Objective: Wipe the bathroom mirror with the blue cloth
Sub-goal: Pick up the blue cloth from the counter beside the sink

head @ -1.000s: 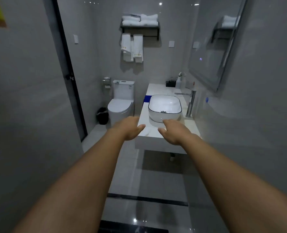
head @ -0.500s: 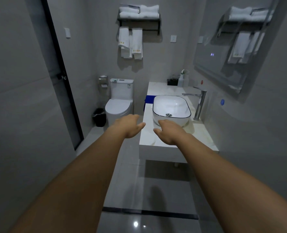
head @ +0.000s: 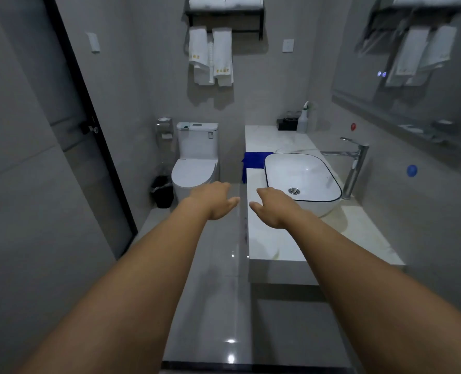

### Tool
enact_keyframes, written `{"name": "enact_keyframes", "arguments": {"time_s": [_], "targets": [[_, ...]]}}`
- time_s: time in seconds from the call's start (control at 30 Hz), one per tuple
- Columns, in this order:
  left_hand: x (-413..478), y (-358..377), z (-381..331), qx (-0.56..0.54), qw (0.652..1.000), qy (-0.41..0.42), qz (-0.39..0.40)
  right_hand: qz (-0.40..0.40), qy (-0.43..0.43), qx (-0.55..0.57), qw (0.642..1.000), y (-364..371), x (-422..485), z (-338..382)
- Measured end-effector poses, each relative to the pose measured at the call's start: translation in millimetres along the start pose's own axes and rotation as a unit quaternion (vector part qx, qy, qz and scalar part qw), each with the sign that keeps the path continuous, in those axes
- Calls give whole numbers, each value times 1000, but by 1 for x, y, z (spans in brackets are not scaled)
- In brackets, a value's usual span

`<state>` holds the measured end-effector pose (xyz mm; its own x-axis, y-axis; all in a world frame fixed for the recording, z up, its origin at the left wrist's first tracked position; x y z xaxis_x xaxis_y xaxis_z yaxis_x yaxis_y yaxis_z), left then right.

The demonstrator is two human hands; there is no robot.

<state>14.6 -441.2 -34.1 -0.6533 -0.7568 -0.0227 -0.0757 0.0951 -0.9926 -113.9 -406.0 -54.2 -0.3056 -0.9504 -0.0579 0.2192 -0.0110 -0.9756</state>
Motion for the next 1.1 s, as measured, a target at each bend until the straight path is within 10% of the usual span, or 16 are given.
{"name": "enact_keyframes", "arguments": {"time_s": [1.1], "targets": [[400,52,255,-6,998,39,50,75,44,33,996,94,467,67]]}}
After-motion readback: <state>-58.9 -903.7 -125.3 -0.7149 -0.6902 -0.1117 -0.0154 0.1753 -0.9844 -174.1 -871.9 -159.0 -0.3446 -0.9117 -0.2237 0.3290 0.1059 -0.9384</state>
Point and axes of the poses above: each hand's wrist, its own x-axis towards the middle knuckle, its own y-axis out of the palm, z = x × y, the point moved 7 cm from there along x, towards the middle knuckle, and after that the axes turned 13 degrees about y, right-handed, at the moved point
